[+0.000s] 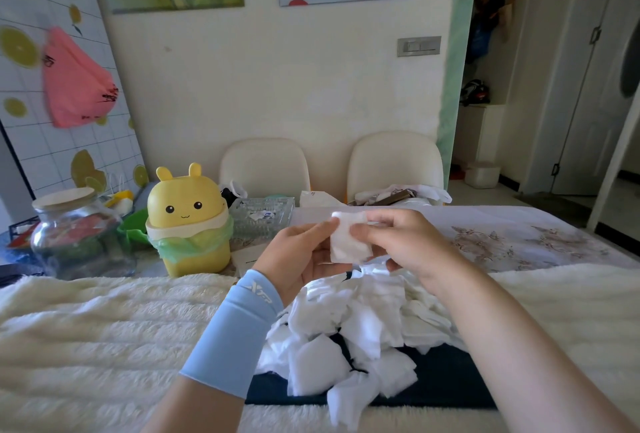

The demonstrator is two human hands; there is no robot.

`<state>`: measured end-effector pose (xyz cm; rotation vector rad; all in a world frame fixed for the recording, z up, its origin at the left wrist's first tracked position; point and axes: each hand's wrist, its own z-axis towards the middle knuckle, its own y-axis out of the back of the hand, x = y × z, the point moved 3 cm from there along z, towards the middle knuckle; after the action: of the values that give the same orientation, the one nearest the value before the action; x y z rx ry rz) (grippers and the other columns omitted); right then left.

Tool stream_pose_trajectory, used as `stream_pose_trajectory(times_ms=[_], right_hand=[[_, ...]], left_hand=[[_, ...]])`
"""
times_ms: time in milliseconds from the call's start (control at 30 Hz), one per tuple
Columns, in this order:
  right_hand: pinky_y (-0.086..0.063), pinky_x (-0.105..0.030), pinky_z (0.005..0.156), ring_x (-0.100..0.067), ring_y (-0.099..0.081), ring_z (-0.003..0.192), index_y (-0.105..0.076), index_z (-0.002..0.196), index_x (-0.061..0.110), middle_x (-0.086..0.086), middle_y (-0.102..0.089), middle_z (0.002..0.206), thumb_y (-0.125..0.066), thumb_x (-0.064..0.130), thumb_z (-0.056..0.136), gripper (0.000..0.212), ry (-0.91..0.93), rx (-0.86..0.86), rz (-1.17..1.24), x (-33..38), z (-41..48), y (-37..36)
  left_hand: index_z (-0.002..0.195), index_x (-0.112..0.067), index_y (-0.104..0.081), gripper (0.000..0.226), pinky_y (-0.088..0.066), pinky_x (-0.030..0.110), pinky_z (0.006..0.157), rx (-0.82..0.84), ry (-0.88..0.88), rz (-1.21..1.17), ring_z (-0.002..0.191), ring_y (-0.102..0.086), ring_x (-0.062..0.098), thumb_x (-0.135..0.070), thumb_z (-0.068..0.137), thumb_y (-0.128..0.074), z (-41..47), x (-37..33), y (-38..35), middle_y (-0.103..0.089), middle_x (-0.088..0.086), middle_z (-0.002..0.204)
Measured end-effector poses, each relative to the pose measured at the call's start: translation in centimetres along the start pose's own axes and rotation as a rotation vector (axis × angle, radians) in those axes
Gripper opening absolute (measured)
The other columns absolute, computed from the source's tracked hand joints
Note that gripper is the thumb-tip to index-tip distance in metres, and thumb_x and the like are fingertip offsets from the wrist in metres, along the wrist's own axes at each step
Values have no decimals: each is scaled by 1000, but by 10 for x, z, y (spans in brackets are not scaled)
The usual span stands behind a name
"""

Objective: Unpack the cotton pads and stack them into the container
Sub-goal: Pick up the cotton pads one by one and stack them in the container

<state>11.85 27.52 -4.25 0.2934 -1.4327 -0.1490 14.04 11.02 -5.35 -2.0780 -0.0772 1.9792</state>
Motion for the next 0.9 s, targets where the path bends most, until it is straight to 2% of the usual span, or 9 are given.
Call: stream_pose_trajectory(times_ms=[100, 167, 367, 467, 567, 633, 700, 800, 900], right_hand=[[-45, -25, 61, -11, -63, 67, -75, 97, 19, 3, -74, 83, -77, 23, 86, 12, -30, 77, 146, 0, -1, 1], [-44, -25, 61, -14, -62, 65, -76, 97, 17, -1, -73, 80, -76, 24, 87, 12, -58, 110, 252, 0, -1, 1], [-50, -26, 59, -15, -65, 62, -76, 98, 7, -7, -75, 82, -74, 17, 89, 13, -32, 92, 234, -1, 0, 3], [-51, -26, 57, -13, -70, 60, -74, 92, 11, -6, -76, 82, -71, 18, 92, 7, 41, 33, 75, 3, -1, 5], [-40, -26, 57, -14, -57, 53, -62, 77, 9, -9, -66, 70, -67, 37, 90, 32, 109, 4, -433, 11, -5, 14], [-36, -28, 58, -17, -47, 55, -61, 71, 11, -6, -58, 66, -71, 50, 80, 40, 61, 151, -762, 16, -13, 11], [-42, -27, 59, -19, -55, 57, -72, 82, 11, -3, -70, 71, -78, 57, 72, 48, -65, 357, -944, 15, -27, -1], [-45, -26, 60, -18, -63, 65, -76, 91, 19, -1, -74, 78, -83, 48, 72, 35, -67, 480, -1089, 8, -33, -21], [-44, -23, 55, -14, -59, 60, -75, 79, 27, 7, -68, 69, -82, 29, 77, 8, -13, 450, -943, 10, -28, -18]], left_hand=[[105, -3, -71, 18, -59, 23, 70, 27, -52, 172, 84, -74, 21, 0, 87, -69, -1, -1, 1, -76, 15, 100], [102, -5, -72, 26, -61, 26, 72, 10, -77, 267, 81, -74, 21, 10, 81, -71, 0, 0, 4, -76, 14, 96], [112, -6, -70, 33, -60, 30, 81, 58, -110, 368, 92, -72, 25, 11, 83, -68, 2, -1, 4, -74, 16, 106], [114, -1, -69, 26, -59, 36, 87, 6, -70, 283, 98, -71, 31, 0, 88, -68, 5, 3, 9, -73, 19, 108], [103, -1, -71, 16, -61, 30, 77, -125, -88, 279, 84, -71, 25, -1, 88, -69, 7, 3, 18, -74, 20, 102], [99, -4, -71, 11, -60, 25, 69, -197, -96, 266, 75, -70, 22, -1, 89, -68, 8, 2, 23, -74, 19, 97], [99, -6, -72, 10, -59, 28, 71, -226, -85, 241, 80, -71, 28, -3, 90, -67, 10, 3, 28, -74, 19, 98], [96, -8, -72, 7, -59, 36, 80, -249, -74, 216, 93, -72, 37, -6, 90, -68, 10, 3, 30, -74, 21, 103], [93, -9, -72, 5, -60, 35, 78, -268, -72, 223, 88, -72, 32, -11, 91, -68, 8, 1, 29, -74, 20, 101]])
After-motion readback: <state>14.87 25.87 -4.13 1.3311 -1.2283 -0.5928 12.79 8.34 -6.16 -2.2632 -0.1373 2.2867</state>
